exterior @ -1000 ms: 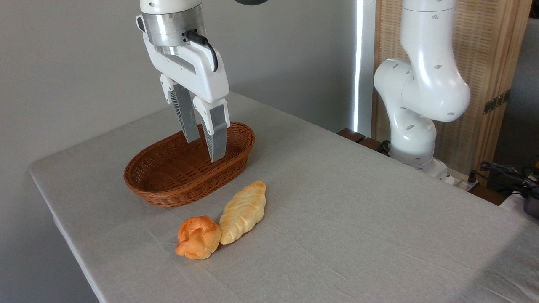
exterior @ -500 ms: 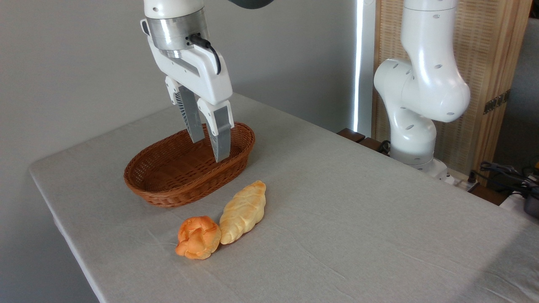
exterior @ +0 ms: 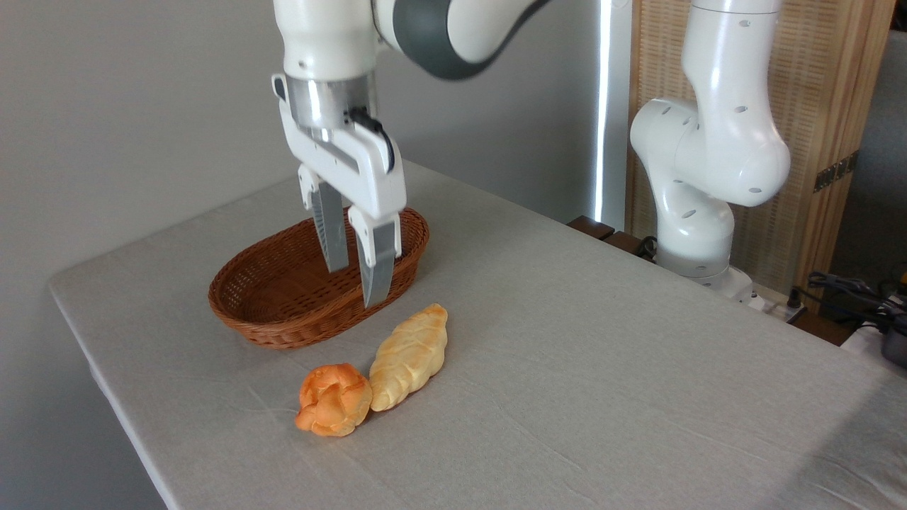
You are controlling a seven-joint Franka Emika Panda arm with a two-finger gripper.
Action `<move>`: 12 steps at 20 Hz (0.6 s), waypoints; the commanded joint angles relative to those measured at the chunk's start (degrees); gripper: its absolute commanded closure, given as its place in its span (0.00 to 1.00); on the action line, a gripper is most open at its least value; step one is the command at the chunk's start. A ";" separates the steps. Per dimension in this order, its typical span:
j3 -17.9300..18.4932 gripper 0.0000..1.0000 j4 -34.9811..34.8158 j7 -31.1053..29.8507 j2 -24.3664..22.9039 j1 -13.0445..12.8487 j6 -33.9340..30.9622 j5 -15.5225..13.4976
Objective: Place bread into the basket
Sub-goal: 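Lower the gripper onto the round orange roll and close on it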
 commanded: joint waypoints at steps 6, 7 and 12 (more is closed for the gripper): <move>4.07 0.00 -6.21 0.73 1.65 -0.23 18.09 0.76; 4.42 0.00 -6.21 0.73 2.44 -0.23 19.41 0.76; 4.51 0.00 -6.21 0.82 6.40 0.04 23.73 0.93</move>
